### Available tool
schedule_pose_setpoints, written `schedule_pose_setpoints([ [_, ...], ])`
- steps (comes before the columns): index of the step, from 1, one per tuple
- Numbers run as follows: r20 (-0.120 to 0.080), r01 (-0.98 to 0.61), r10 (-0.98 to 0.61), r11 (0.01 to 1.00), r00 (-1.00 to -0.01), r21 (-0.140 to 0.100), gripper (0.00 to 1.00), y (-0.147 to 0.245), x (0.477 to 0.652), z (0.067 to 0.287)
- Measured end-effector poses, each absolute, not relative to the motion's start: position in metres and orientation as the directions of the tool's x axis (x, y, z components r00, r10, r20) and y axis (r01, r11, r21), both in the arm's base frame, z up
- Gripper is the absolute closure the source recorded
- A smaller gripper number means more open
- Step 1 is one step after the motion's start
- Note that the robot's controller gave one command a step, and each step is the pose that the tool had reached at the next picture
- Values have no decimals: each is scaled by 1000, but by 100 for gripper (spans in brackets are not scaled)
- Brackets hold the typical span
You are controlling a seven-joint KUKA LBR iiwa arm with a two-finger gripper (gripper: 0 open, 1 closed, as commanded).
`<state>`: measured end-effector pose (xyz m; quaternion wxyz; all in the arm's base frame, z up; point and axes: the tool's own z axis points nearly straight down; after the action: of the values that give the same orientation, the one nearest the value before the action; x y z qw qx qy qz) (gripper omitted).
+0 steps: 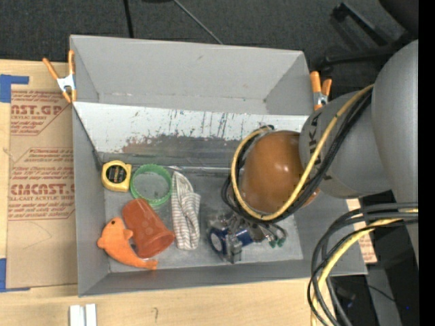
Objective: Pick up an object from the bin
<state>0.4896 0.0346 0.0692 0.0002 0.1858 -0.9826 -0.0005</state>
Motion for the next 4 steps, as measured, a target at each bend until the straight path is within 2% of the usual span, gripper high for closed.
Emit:
schedule_pose_setpoints([
  [1,0,-351,-351,936,-936,1,100,50,490,69],
  [2,1,-343,-343,939,-939,2,100,59,488,84],
  [3,0,-336,-336,942,-942,1,100,56,486,80],
  [4,1,-330,-330,944,-944,1,100,20,542,73],
])
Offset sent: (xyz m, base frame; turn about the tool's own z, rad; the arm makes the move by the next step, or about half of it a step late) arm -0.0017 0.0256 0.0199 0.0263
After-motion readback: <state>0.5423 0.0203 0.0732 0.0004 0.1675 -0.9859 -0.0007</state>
